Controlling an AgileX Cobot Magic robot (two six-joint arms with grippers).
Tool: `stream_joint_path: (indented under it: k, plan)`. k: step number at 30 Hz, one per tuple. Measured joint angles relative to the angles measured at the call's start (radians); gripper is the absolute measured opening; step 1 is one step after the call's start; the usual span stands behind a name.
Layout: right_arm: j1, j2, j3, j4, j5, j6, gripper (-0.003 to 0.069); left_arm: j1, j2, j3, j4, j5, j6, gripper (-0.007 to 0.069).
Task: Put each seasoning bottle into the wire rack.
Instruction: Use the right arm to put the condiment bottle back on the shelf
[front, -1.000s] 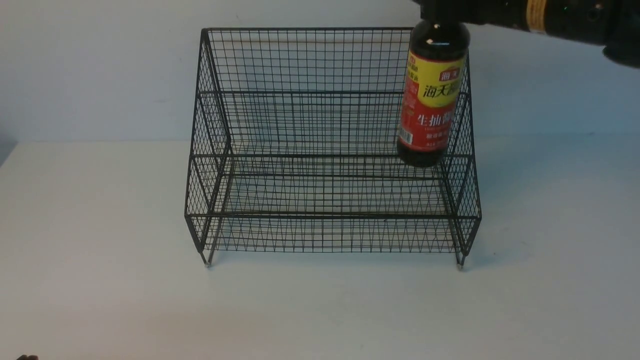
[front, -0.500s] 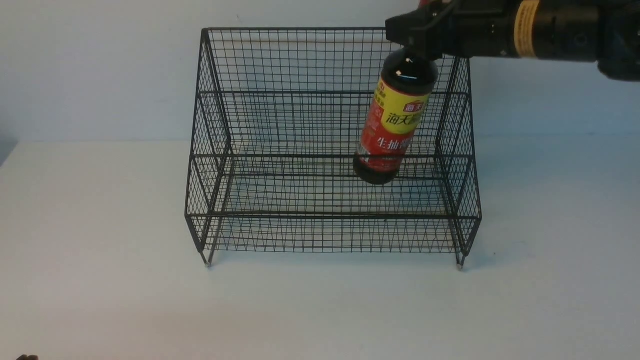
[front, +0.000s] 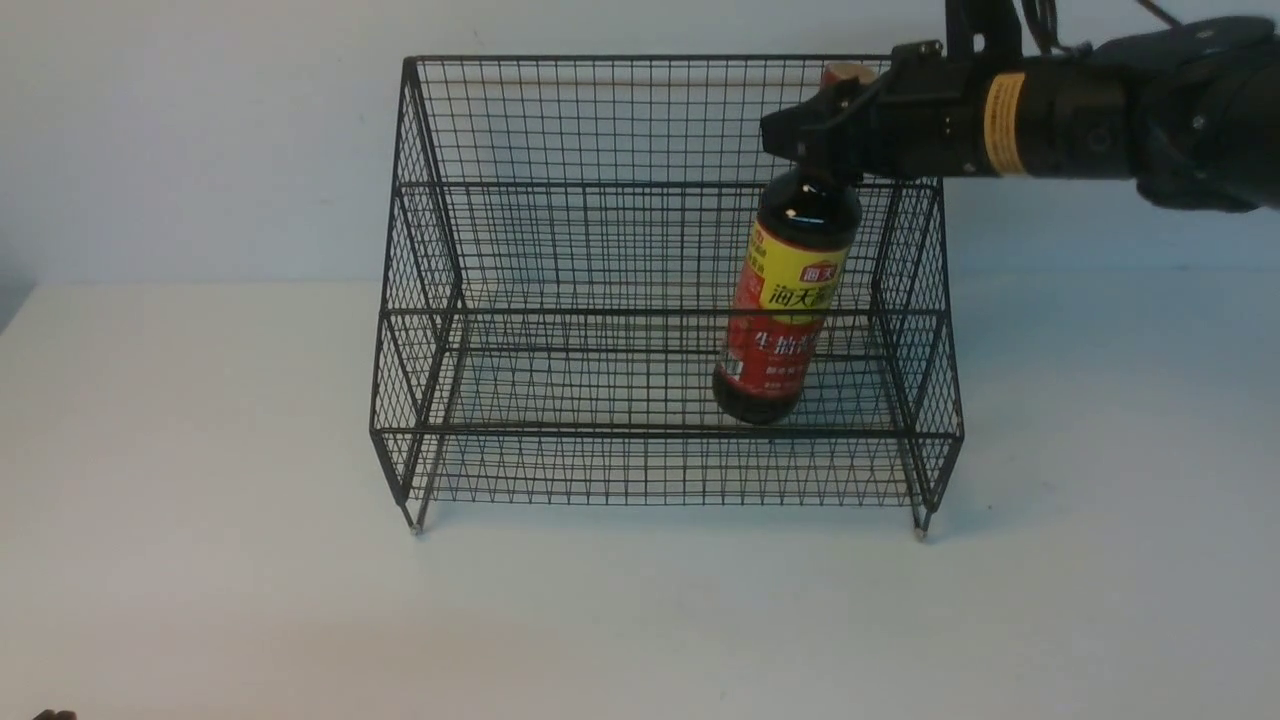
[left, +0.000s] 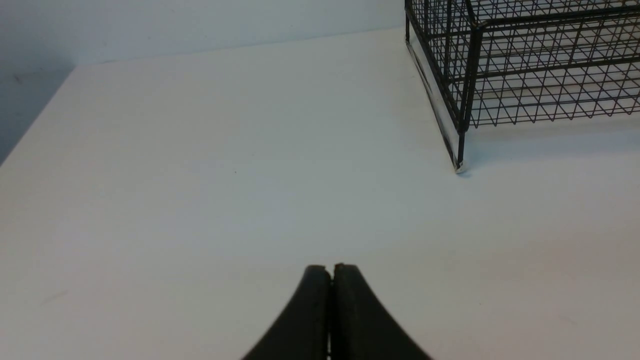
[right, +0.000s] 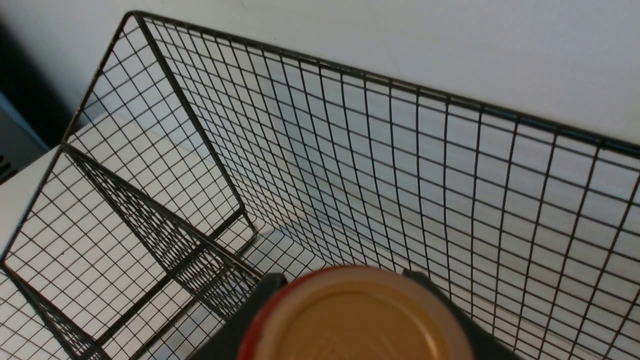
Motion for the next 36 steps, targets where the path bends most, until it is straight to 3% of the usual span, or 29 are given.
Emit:
stream_joint_path:
  k: [12, 22, 36]
  plan:
    - [0.001, 0.000, 0.000, 0.000, -0.001, -0.008, 0.0273, 0.000, 0.000, 0.000, 0.000, 0.000, 0.000, -0.0013]
    - [0.022, -0.006, -0.004, 0.003, 0.002, -0.008, 0.0442, 0.000, 0.000, 0.000, 0.000, 0.000, 0.000, -0.0013]
    - [0.087, -0.007, -0.004, 0.004, 0.081, -0.007, 0.0450, 0.000, 0.000, 0.000, 0.001, 0.000, 0.000, -0.0013]
